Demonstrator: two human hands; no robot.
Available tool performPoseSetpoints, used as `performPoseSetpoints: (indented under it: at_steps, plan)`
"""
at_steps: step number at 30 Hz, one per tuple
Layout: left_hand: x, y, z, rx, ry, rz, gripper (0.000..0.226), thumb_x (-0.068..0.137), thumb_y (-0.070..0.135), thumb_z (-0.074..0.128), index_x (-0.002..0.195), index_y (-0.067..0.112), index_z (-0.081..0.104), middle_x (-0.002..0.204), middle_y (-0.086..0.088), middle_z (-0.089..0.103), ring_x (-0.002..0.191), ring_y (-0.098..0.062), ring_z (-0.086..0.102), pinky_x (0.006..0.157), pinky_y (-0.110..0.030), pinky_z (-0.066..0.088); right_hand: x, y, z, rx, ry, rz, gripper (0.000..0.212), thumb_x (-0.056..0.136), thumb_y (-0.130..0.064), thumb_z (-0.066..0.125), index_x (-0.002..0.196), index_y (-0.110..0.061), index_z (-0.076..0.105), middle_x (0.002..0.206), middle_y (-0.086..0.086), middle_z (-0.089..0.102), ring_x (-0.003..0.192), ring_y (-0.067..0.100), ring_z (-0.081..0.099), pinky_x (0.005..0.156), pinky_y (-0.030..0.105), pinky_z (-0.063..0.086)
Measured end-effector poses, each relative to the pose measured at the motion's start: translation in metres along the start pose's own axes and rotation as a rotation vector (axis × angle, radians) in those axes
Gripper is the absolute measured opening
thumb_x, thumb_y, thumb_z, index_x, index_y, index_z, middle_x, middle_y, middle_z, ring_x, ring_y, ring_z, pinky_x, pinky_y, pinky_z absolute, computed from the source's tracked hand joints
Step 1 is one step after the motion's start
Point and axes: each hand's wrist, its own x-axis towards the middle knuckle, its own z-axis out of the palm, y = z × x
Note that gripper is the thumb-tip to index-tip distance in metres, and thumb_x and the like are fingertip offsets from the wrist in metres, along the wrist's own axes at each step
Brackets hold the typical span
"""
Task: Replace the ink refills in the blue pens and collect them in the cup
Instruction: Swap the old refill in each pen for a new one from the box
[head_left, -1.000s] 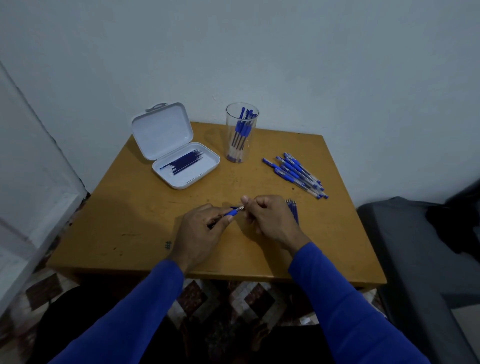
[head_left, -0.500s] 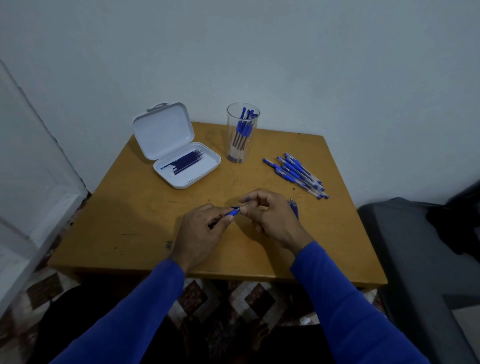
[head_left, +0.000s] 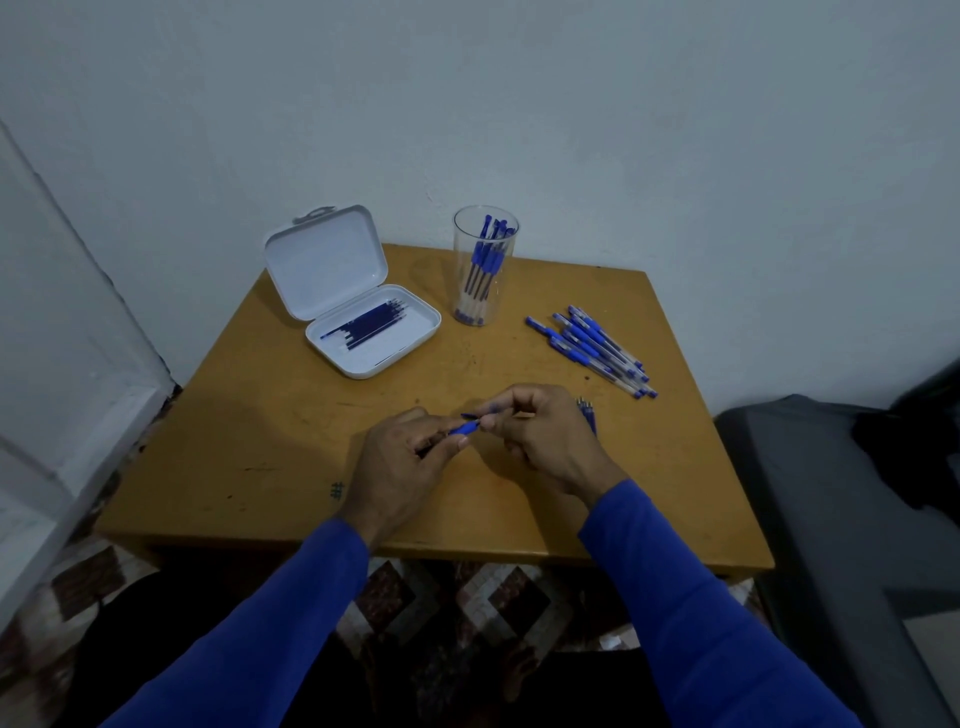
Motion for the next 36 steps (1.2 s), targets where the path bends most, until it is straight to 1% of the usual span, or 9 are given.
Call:
performPoseSetpoints:
  at_steps: [7, 12, 15, 17, 21, 25, 28, 32, 36]
  plan:
    - [0.0, -0.001, -0.001, 0.018, 0.008, -0.003, 0.021, 0.09, 0.027, 0.075, 0.111, 0.028, 0.077, 0.073, 0.014, 0.058, 0.07, -0.01, 0.056, 0.058, -0.012, 0.038, 0.002, 0.001, 0.007, -0.054, 0.061, 0.015, 0.005, 0.096, -0.019, 0.07, 0.092, -0.016, 0.073, 0.079, 0.008, 0.068, 0.056, 0.008, 0.054, 0.048, 0.019, 0.044]
    - [0.0, 0.002, 0.0, 0.029, 0.027, -0.017, 0.021, 0.092, 0.027, 0.073, 0.112, 0.024, 0.076, 0.076, 0.016, 0.058, 0.072, -0.009, 0.058, 0.059, -0.012, 0.04, 0.008, 0.004, 0.008, 0.022, 0.159, 0.029, 0.022, 0.106, -0.028, 0.051, 0.113, -0.019, 0.07, 0.094, 0.008, 0.072, 0.064, 0.011, 0.057, 0.049, 0.021, 0.044]
    - [0.0, 0.003, 0.0, 0.035, 0.033, -0.015, 0.021, 0.092, 0.026, 0.073, 0.112, 0.025, 0.076, 0.076, 0.017, 0.058, 0.073, -0.009, 0.058, 0.06, -0.011, 0.039, 0.018, 0.011, 0.006, -0.38, 0.241, -0.02, 0.025, 0.105, -0.017, 0.054, 0.125, -0.02, 0.069, 0.12, -0.004, 0.067, 0.1, 0.009, 0.059, 0.081, 0.02, 0.047]
    - [0.0, 0.003, -0.001, 0.037, 0.03, -0.014, 0.02, 0.092, 0.025, 0.073, 0.112, 0.025, 0.076, 0.075, 0.017, 0.058, 0.073, -0.009, 0.058, 0.06, -0.011, 0.038, 0.021, 0.011, 0.007, -0.595, 0.203, -0.055, 0.029, 0.103, -0.019, 0.058, 0.131, -0.02, 0.067, 0.124, -0.001, 0.061, 0.103, 0.007, 0.054, 0.082, 0.016, 0.04]
    - [-0.001, 0.004, -0.001, 0.014, 0.029, -0.037, 0.02, 0.092, 0.026, 0.073, 0.111, 0.027, 0.076, 0.076, 0.016, 0.06, 0.074, -0.01, 0.059, 0.064, -0.015, 0.042, 0.022, 0.012, 0.017, -0.756, 0.126, -0.029, 0.037, 0.102, -0.03, 0.059, 0.138, -0.023, 0.06, 0.13, 0.002, 0.047, 0.101, 0.006, 0.042, 0.082, 0.02, 0.034]
    - [-0.001, 0.005, -0.001, 0.021, 0.024, -0.035, 0.02, 0.092, 0.027, 0.072, 0.112, 0.029, 0.075, 0.076, 0.016, 0.059, 0.072, -0.009, 0.057, 0.06, -0.016, 0.041, 0.022, 0.017, 0.021, -0.687, 0.144, -0.026, 0.022, 0.099, -0.027, 0.063, 0.122, -0.024, 0.061, 0.124, -0.001, 0.047, 0.094, 0.005, 0.044, 0.069, 0.014, 0.033]
    - [-0.001, 0.005, -0.001, 0.028, 0.023, -0.033, 0.02, 0.092, 0.028, 0.072, 0.112, 0.029, 0.076, 0.076, 0.015, 0.059, 0.074, -0.009, 0.057, 0.06, -0.011, 0.039, 0.018, 0.015, 0.016, -0.472, 0.168, 0.011, 0.012, 0.097, -0.019, 0.066, 0.103, -0.025, 0.057, 0.109, -0.002, 0.06, 0.085, 0.011, 0.061, 0.063, 0.022, 0.052]
    - [-0.001, 0.003, 0.0, 0.03, 0.01, -0.039, 0.02, 0.093, 0.03, 0.071, 0.111, 0.027, 0.077, 0.077, 0.016, 0.06, 0.076, -0.01, 0.058, 0.061, -0.011, 0.04, 0.006, 0.01, 0.002, -0.205, 0.139, 0.038, 0.011, 0.095, -0.011, 0.069, 0.1, -0.02, 0.063, 0.096, 0.003, 0.07, 0.071, 0.018, 0.073, 0.056, 0.03, 0.06]
    - [0.0, 0.002, 0.001, 0.024, 0.004, -0.04, 0.019, 0.092, 0.03, 0.072, 0.11, 0.03, 0.077, 0.078, 0.014, 0.062, 0.077, -0.01, 0.059, 0.061, -0.011, 0.041, -0.001, 0.006, -0.006, 0.08, 0.127, 0.013, 0.009, 0.092, -0.006, 0.071, 0.1, -0.009, 0.067, 0.102, 0.013, 0.065, 0.081, 0.023, 0.074, 0.056, 0.035, 0.061]
